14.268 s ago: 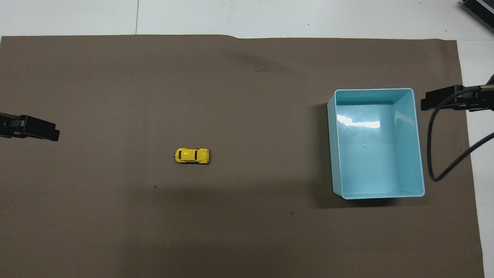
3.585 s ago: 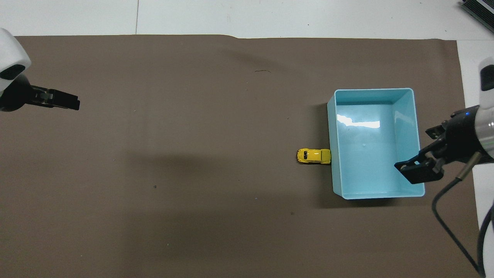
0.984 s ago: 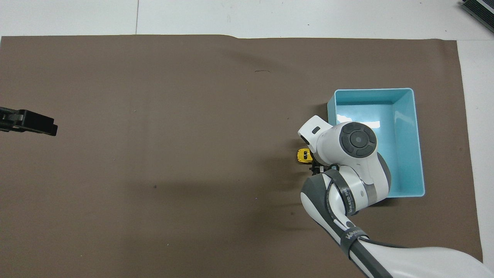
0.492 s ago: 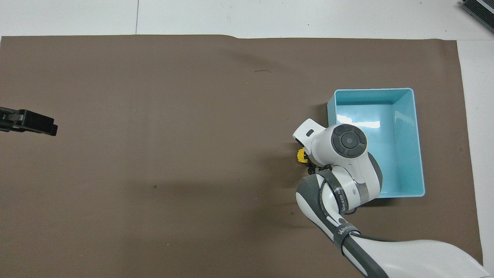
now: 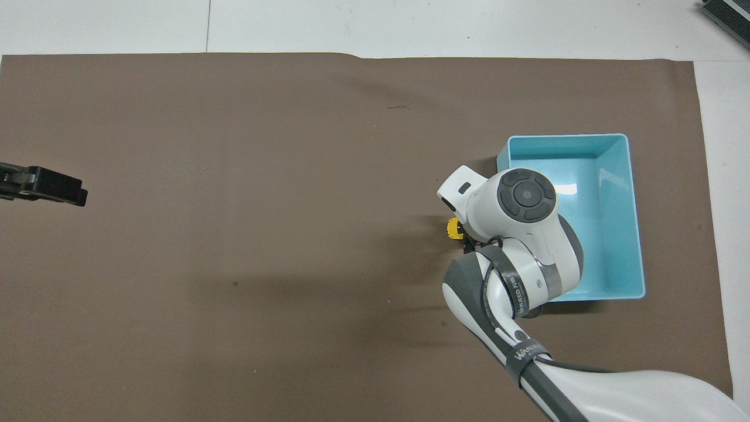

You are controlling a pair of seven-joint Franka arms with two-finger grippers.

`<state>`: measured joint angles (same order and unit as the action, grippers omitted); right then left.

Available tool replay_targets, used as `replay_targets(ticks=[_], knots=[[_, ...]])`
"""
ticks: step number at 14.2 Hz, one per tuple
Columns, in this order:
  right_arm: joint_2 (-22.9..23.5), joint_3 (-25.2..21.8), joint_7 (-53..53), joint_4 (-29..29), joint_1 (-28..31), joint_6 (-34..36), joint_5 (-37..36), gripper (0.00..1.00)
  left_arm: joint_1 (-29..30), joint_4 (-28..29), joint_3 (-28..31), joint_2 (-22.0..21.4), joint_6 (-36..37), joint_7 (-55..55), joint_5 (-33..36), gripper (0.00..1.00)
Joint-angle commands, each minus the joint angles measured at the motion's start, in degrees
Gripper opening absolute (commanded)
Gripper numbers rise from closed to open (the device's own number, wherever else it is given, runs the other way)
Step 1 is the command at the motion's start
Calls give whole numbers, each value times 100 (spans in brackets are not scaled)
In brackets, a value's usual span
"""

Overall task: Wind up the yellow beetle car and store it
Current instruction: 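Lift the car with the right gripper over into the blue box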

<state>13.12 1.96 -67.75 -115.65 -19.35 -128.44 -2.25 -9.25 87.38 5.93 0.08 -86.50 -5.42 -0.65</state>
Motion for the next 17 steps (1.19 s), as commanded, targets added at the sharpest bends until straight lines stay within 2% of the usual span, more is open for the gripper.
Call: replay_targets(ticks=[1,4,7,11,17], knots=[[-29,23,332,340,-173,353,-22,2,29,33,-22,-61,28,-29,117,100],[-257,67,710,639,-236,783,23,2,29,33,-22,-61,45,-21,117,100],[-407,-21,623,938,61,1468,32,2,29,33,-22,-61,45,-21,117,100],[-539,-38,-35,842,396,1769,31,2,29,33,-22,-61,45,-21,117,100],[-705,-29,-1327,386,1389,1726,31,2,29,33,-22,-61,45,-21,117,100]])
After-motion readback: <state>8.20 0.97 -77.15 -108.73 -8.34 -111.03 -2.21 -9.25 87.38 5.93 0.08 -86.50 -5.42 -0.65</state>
